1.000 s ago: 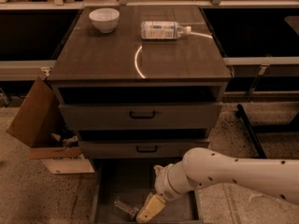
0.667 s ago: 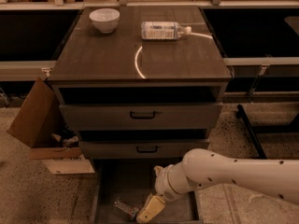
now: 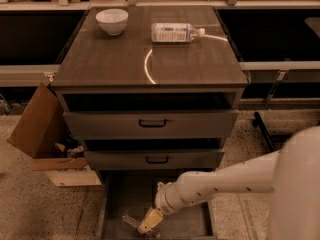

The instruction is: Pick water bottle from bottom drawer and place on counter

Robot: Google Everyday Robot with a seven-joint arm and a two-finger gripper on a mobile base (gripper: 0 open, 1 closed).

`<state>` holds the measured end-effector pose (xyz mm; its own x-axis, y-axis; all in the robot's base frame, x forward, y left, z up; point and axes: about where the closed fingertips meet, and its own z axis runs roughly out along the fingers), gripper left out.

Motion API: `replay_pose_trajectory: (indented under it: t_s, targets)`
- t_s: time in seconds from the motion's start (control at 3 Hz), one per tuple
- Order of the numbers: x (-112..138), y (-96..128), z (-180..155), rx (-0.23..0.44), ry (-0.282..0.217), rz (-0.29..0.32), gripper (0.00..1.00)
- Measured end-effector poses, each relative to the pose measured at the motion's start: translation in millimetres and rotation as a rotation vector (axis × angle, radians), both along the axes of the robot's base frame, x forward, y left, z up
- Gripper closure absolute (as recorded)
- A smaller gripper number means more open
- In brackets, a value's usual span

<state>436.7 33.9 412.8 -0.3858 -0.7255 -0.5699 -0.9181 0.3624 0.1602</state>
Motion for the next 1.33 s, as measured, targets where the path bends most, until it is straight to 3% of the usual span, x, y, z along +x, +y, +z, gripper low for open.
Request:
replay_pose_trajectory:
  t_s: [0.67,1.0,1.33]
  targets:
    - [38,44,-113,0.013,0.023,-0.058,0.00]
    - [38,44,-114,0.013,0.024,-0.058,0.00]
    - [46,57,-145,-0.001,0.008,-0.076,0.00]
